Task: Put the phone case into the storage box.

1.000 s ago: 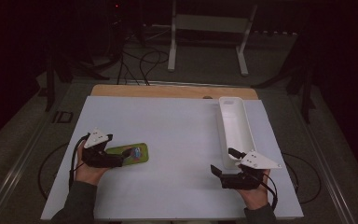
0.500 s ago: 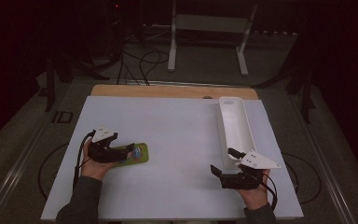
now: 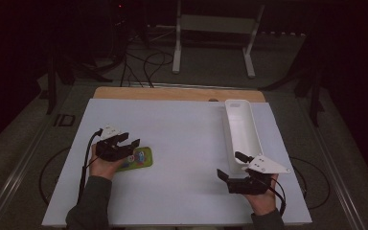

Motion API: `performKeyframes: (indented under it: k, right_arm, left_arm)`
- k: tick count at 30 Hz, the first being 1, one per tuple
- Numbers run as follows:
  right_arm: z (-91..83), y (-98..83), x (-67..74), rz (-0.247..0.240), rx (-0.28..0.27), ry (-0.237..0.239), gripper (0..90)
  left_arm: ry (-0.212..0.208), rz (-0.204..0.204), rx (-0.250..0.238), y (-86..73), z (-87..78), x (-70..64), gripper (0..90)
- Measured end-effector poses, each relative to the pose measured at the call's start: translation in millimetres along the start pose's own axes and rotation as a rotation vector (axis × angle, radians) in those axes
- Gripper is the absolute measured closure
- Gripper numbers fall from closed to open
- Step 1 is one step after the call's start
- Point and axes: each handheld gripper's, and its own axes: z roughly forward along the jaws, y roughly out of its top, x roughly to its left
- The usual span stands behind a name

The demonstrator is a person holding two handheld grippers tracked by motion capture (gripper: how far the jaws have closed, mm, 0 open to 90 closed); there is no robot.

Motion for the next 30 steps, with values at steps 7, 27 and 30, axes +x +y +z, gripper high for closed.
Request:
performKeyframes:
  k: [7, 27, 30]
  right_arm:
    - [0.2, 0.2, 0.4, 0.000, -0.001, 0.001, 8.9]
    - [0.1, 0.6, 1.2, -0.004, -0.001, 0.003, 9.0]
    - [-0.5, 1.0, 1.1, -0.005, -0.004, 0.001, 9.0]
  left_arm:
    - [0.009, 0.008, 0.014, 1.1, 11.1, -0.5, 61.9]
    - [-0.019, -0.013, 0.119, -4.3, 53.0, -5.9, 90.0]
    - [-0.019, -0.015, 0.133, -5.1, 58.1, -7.2, 90.0]
